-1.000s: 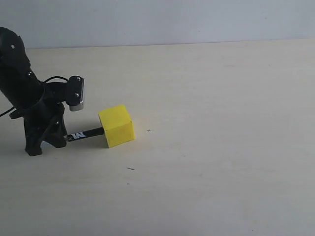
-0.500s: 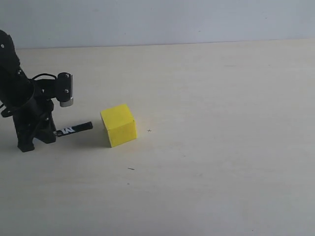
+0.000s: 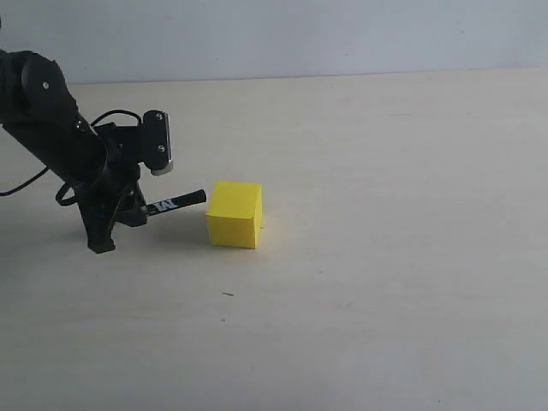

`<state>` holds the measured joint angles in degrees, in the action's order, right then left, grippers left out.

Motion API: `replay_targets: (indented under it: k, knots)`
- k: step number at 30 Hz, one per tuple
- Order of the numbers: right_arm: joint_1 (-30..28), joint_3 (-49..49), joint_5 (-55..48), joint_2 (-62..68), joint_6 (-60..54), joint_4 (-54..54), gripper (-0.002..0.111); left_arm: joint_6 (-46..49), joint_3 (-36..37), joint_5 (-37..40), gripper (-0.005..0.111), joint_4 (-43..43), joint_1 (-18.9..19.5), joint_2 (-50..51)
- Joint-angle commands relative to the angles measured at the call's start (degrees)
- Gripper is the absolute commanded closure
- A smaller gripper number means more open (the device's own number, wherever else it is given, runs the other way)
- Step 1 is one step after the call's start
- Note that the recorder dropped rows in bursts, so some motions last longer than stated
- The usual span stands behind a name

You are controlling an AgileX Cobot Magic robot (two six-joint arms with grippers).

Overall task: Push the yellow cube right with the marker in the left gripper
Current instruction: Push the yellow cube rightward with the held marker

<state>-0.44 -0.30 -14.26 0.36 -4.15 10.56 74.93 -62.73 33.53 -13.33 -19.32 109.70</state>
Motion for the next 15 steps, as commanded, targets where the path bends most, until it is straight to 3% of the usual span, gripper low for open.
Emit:
replay_targets:
  k: [1,3,6,10,15]
  knots:
    - [-0.2,0.3,0.2,-0.4,-0.3,0.0,0.108,-0.4,-0.1,-0.6,0.107,5.0,1.9,-0.8]
    - [-0.2,0.3,0.2,-0.4,-0.3,0.0,0.108,-0.3,-0.1,-1.1,0.107,10.7,2.0,-0.8]
    - [-0.2,0.3,0.2,-0.4,-0.3,0.0,0.108,-0.3,-3.2,0.8,0.107,11.6,2.0,0.3]
    - [-0.2,0.3,0.2,-0.4,-0.3,0.0,0.108,-0.4,-7.4,5.8,0.107,11.1,-1.2,3.1]
    - [-0.2,0.3,0.2,-0.4,-0.3,0.0,0.108,-0.1,-7.5,5.9,0.107,11.1,-5.1,4.0]
